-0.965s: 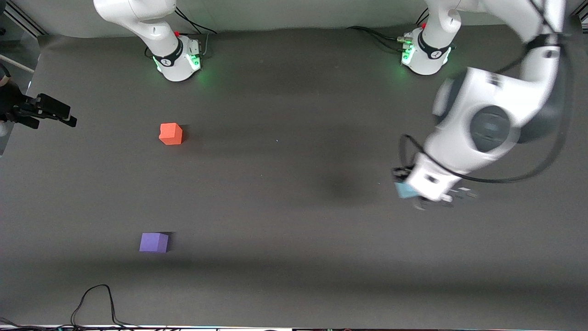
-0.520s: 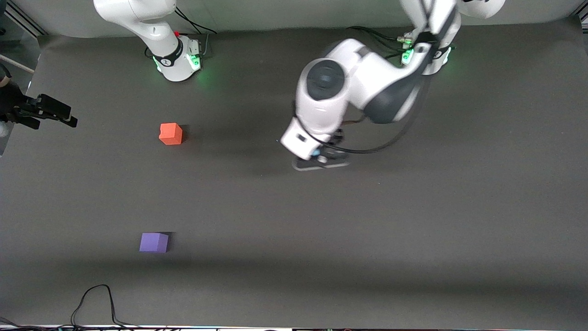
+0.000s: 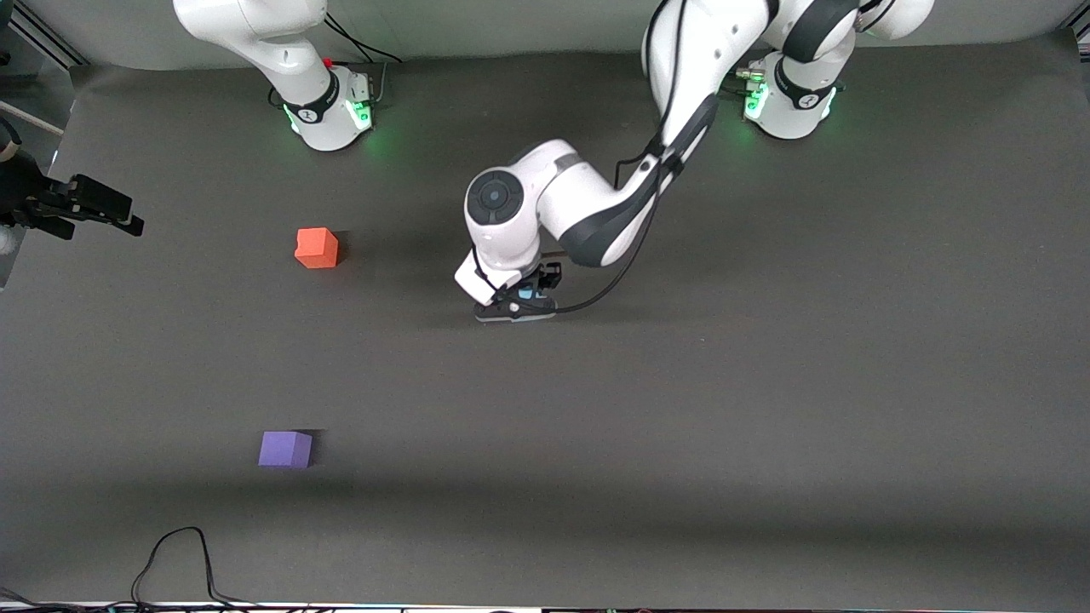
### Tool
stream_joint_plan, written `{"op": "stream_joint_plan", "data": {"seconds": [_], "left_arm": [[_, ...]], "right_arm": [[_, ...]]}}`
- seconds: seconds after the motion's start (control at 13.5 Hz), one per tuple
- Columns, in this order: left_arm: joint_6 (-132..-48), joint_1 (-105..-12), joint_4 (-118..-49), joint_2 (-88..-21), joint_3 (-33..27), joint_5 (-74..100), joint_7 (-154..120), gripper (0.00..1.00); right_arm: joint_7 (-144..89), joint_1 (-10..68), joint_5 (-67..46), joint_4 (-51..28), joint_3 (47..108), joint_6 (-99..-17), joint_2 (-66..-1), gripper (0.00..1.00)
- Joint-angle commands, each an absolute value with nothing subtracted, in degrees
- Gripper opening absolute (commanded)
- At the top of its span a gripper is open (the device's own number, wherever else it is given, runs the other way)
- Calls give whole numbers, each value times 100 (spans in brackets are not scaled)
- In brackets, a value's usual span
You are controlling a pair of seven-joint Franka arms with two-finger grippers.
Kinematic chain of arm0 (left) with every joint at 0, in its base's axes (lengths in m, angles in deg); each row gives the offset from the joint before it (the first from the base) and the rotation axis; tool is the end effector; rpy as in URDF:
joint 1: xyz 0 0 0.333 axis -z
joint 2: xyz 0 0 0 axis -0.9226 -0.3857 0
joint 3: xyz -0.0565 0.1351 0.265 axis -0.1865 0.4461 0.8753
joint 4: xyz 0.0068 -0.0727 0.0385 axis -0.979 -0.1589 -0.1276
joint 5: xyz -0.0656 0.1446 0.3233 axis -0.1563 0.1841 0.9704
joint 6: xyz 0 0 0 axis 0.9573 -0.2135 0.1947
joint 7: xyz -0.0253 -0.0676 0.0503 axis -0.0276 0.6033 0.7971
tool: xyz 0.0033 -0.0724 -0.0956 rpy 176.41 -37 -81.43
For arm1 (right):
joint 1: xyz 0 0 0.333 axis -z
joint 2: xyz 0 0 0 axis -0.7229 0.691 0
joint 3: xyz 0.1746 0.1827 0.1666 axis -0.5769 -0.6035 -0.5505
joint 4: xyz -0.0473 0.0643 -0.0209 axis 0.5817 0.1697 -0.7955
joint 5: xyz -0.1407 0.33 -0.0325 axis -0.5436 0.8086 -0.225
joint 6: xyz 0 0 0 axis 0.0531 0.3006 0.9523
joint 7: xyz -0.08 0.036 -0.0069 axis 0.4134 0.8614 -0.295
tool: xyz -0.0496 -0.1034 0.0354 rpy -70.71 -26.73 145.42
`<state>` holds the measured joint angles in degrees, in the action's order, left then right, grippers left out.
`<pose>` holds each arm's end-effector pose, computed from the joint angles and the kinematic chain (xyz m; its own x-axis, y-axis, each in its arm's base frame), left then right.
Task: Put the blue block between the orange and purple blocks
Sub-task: 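Carry the blue cube with the left gripper to the table middle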
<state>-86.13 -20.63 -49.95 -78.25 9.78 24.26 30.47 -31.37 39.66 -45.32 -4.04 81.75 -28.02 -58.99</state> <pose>0.4587 -0.5543 0.2706 0.9978 0.0469 -0.0468 0.0467 -0.9989 -0.0050 0.4993 -0.0211 0.6039 0.9982 -0.0198 -0.0569 -0.0224 -0.9987 -0.0462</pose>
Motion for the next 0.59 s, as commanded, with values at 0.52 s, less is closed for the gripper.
{"op": "stream_joint_plan", "data": {"seconds": [0.52], "left_arm": [[-9278,-1774,-5094,-8385,1081,2783,3471,39]], "right_arm": [[-3069,3917,-4424,-404,8175,-2887,-5713,100]]}}
